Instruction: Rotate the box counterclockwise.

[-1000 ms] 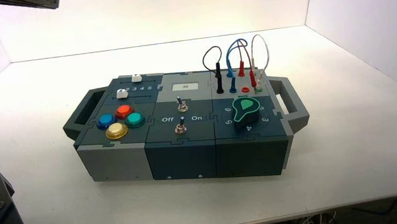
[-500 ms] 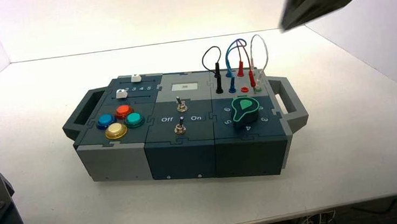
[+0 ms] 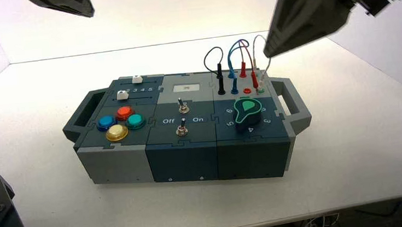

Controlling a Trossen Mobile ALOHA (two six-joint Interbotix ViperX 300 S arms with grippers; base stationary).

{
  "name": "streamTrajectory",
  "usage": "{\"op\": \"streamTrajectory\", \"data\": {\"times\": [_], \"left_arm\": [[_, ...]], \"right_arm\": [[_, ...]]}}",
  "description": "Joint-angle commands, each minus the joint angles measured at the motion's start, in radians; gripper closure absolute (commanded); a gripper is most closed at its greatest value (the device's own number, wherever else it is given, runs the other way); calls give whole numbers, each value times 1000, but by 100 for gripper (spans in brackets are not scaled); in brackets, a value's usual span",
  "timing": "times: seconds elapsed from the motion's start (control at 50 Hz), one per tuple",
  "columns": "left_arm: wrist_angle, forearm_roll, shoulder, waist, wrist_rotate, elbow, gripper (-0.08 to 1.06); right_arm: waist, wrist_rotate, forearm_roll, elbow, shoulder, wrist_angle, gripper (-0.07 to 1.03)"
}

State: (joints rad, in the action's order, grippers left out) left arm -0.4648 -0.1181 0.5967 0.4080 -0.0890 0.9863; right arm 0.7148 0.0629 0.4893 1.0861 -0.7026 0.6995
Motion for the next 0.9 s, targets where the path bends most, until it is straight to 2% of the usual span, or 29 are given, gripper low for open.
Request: {"op": "streamTrajectory", "data": {"times": [0.02,0.28,0.56,0.72,0.9], "left_arm": [[20,2,-48,-28,-3,-64,101],[21,-3,-215,-35,-8,-146,101],[21,-5,-396,-35,-11,-227,101],[21,-5,-476,-35,-26,-273,101],[21,-3,-549,-37,-37,-321,101]], "right_arm": [[11,-3,29,0,-29,8,98],[81,-3,81,26,-57,9,98],[120,-5,92,38,-11,2,98],[133,-8,101,41,21,2,98],[149,-29,101,28,110,-5,98]]}}
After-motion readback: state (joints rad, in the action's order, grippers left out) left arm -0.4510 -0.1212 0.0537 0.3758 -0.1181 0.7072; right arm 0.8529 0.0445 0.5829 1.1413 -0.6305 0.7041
